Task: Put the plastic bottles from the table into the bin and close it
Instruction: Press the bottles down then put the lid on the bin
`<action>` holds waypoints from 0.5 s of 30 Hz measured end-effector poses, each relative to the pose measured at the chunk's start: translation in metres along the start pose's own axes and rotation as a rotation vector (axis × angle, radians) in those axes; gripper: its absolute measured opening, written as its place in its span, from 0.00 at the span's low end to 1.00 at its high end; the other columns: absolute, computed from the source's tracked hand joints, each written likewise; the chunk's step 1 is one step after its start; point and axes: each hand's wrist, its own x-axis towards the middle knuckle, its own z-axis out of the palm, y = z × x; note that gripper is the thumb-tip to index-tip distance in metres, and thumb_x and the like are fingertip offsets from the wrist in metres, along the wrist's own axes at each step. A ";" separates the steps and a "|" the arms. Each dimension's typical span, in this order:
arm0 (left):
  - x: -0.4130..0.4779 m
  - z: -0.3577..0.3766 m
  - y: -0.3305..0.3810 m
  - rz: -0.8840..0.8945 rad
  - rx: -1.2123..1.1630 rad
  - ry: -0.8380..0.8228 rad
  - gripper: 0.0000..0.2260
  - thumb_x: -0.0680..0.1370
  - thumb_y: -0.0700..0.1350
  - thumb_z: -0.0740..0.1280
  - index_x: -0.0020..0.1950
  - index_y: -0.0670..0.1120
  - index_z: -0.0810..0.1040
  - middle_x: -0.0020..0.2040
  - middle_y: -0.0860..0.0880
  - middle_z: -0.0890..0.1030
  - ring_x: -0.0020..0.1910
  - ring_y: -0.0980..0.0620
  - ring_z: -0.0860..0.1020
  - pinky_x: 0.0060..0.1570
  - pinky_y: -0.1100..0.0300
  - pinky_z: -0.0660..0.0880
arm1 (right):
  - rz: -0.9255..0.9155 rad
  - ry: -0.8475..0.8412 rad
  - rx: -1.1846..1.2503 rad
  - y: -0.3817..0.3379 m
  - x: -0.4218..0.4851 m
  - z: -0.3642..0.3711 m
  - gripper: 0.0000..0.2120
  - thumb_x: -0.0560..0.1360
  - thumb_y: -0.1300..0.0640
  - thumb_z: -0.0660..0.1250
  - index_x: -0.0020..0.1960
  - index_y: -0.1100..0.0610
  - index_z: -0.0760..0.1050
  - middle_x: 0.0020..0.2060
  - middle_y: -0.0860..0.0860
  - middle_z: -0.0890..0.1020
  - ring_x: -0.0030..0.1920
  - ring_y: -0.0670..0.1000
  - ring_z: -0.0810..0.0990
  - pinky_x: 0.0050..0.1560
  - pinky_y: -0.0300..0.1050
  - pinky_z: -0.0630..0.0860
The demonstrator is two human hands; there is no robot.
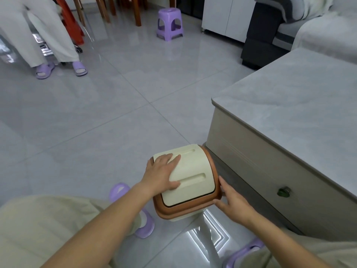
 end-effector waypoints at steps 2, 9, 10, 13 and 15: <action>-0.007 0.004 -0.006 -0.043 -0.109 0.061 0.44 0.69 0.63 0.67 0.77 0.52 0.48 0.78 0.47 0.49 0.77 0.46 0.47 0.76 0.47 0.49 | -0.001 0.000 -0.010 -0.004 0.002 -0.002 0.37 0.76 0.50 0.64 0.76 0.46 0.46 0.73 0.48 0.64 0.70 0.48 0.67 0.68 0.46 0.66; -0.030 0.022 -0.017 -0.226 -0.520 0.090 0.48 0.67 0.63 0.70 0.77 0.47 0.47 0.78 0.50 0.45 0.76 0.48 0.54 0.73 0.53 0.58 | -0.110 0.060 -0.062 -0.037 0.036 -0.026 0.39 0.75 0.47 0.63 0.75 0.40 0.39 0.77 0.49 0.56 0.73 0.52 0.61 0.70 0.54 0.64; -0.029 0.021 -0.017 -0.228 -0.532 0.074 0.47 0.68 0.61 0.70 0.77 0.47 0.46 0.78 0.50 0.43 0.76 0.49 0.54 0.72 0.54 0.59 | -0.099 0.048 -0.076 -0.042 0.041 -0.026 0.39 0.76 0.46 0.62 0.75 0.42 0.39 0.77 0.49 0.55 0.74 0.53 0.60 0.71 0.54 0.63; -0.027 0.020 -0.015 -0.225 -0.585 0.041 0.47 0.69 0.59 0.71 0.77 0.47 0.44 0.78 0.50 0.40 0.76 0.54 0.47 0.70 0.59 0.57 | -0.039 0.054 0.030 -0.051 0.053 -0.018 0.36 0.78 0.45 0.58 0.77 0.50 0.40 0.77 0.52 0.54 0.75 0.53 0.56 0.72 0.51 0.57; -0.025 0.022 -0.013 -0.220 -0.623 0.058 0.47 0.68 0.59 0.71 0.76 0.46 0.45 0.78 0.51 0.42 0.75 0.55 0.47 0.66 0.63 0.55 | 0.014 0.075 0.177 -0.053 0.058 -0.010 0.34 0.79 0.44 0.55 0.77 0.51 0.40 0.77 0.52 0.53 0.75 0.54 0.55 0.72 0.52 0.56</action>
